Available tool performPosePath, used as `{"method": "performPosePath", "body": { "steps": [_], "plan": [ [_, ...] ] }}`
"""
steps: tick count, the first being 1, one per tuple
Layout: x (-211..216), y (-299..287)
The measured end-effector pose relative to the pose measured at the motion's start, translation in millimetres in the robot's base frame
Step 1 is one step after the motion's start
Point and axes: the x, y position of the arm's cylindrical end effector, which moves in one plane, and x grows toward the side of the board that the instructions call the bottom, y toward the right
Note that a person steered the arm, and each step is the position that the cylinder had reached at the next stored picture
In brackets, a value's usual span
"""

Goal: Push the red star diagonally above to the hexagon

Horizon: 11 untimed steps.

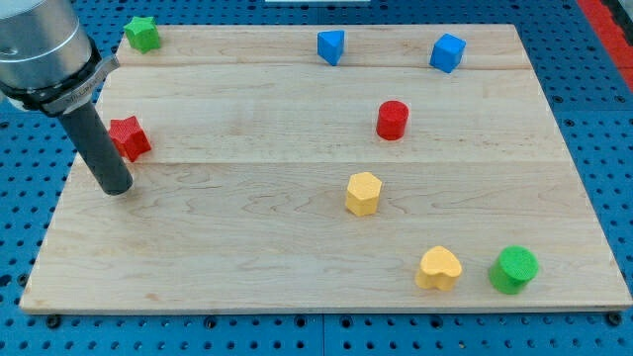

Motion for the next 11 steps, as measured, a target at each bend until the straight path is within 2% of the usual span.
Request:
{"method": "performPosePath", "body": {
  "steps": [2,3,7,9,10,11],
  "plan": [
    [5.4,-0.4],
    [4.2,-19.7],
    [-74.7,-19.5],
    [-88.6,-36.1],
    [-98.7,61.8],
    [-99.4,8.4]
  ]
}}
